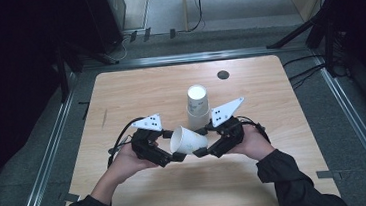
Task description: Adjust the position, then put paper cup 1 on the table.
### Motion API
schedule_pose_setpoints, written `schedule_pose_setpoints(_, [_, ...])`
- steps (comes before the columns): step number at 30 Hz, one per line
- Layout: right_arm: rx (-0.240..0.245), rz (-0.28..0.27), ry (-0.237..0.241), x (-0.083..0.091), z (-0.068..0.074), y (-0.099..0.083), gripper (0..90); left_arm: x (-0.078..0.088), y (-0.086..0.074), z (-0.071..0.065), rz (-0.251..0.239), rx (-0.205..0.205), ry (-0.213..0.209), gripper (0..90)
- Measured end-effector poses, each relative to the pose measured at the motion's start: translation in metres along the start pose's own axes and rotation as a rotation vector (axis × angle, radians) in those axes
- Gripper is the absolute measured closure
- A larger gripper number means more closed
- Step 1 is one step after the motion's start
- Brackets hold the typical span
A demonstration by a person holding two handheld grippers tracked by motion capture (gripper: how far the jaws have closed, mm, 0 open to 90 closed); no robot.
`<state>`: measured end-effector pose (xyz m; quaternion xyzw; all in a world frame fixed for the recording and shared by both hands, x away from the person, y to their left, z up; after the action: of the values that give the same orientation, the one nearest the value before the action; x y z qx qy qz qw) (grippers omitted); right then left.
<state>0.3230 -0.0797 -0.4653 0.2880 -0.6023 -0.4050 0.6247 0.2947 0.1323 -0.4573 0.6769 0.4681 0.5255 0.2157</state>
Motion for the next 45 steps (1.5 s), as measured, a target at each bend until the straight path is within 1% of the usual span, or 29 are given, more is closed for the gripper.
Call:
schedule_pose_setpoints(1, [-0.003,-0.008,0.015,-0.001,0.0,0.0,34.7,0.001,0.0,-0.001,-0.012,0.003,-0.002,14.1])
schedule_pose_setpoints(2, [0.0,-0.006,0.014,-0.001,0.0,0.001,34.7,0.002,0.001,-0.001,-0.03,0.005,-0.006,14.2])
schedule_pose_setpoints(3, [0.009,-0.013,0.014,-0.002,0.001,0.002,34.7,0.002,0.001,-0.001,-0.036,0.005,-0.005,14.9])
schedule_pose_setpoints(5, [0.003,-0.015,0.019,-0.002,0.001,0.002,34.7,0.002,0.002,-0.002,-0.055,0.007,-0.006,15.1])
schedule_pose_setpoints(7, [-0.004,-0.022,0.025,-0.003,0.001,0.002,34.7,0.002,0.003,-0.002,-0.063,0.01,-0.011,18.8])
schedule_pose_setpoints(8, [-0.01,-0.024,0.026,-0.004,0.002,0.002,34.7,0.002,0.004,-0.002,-0.075,0.011,-0.02,20.1])
schedule_pose_setpoints(15, [-0.029,-0.029,0.029,-0.005,0.001,0.001,34.8,-0.001,0.005,-0.001,-0.087,0.02,-0.021,22.5])
schedule_pose_setpoints(20, [-0.039,-0.027,0.026,-0.004,0.001,0.0,35.0,-0.003,0.006,0.001,-0.079,0.018,-0.028,24.8])
schedule_pose_setpoints(24, [-0.037,-0.022,0.02,-0.003,0.001,-0.002,35.1,-0.004,0.007,0.001,-0.067,0.009,-0.04,27.2])
schedule_pose_setpoints(27, [-0.053,-0.019,0.027,-0.002,0.001,-0.003,34.5,-0.005,0.008,0.002,-0.06,0.007,-0.047,27.4])
schedule_pose_setpoints(28, [-0.053,-0.018,0.024,-0.002,0.001,-0.003,34.0,-0.005,0.008,0.002,-0.052,0.003,-0.046,27.4])
schedule_pose_setpoints(31, [-0.051,-0.019,0.001,-0.003,0.001,-0.003,25.9,-0.005,0.008,0.003,-0.044,-0.001,-0.046,27.3])
schedule_pose_setpoints(32, [-0.055,-0.017,-0.005,-0.003,0.001,-0.003,23.8,-0.004,0.008,0.002,-0.047,-0.002,-0.039,27.2])
schedule_pose_setpoints(34, [-0.065,-0.011,-0.011,-0.002,0.001,-0.004,23.7,-0.002,0.009,0.003,-0.051,-0.002,-0.033,27.1])
schedule_pose_setpoints(35, [-0.061,0.0,-0.011,-0.002,0.001,-0.006,23.8,-0.001,0.009,0.004,-0.054,-0.002,-0.024,27.0])
schedule_pose_setpoints(37, [-0.058,0.007,-0.022,-0.001,0.0,-0.009,24.2,-0.001,0.01,0.006,-0.047,0.004,-0.02,27.0])
schedule_pose_setpoints(39, [-0.066,0.035,-0.039,-0.001,-0.002,-0.013,24.3,0.001,0.01,0.007,-0.045,-0.002,-0.01,26.9])
schedule_pose_setpoints(42, [-0.072,0.049,-0.066,0.0,-0.004,-0.015,24.4,0.003,0.011,0.009,-0.034,-0.006,-0.003,26.9])
schedule_pose_setpoints(43, [-0.075,0.052,-0.081,0.001,-0.005,-0.016,24.6,0.006,0.011,0.012,-0.015,-0.009,0.021,26.9])
schedule_pose_setpoints(45, [-0.084,0.059,-0.094,0.002,-0.005,-0.017,24.8,0.008,0.01,0.014,-0.004,-0.008,0.034,26.9])
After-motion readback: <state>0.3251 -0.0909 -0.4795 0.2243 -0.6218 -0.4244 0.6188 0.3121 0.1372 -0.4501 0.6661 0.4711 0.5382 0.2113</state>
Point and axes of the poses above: each handheld gripper's, and its own axes: x roughly backward along the jaws, y roughly out of its top, z roughly to its left, the point moved 3 cm from there along -x, roughly forward along the jaws, and after that the axes turned 9 degrees about -y, right-handed, at the moved point
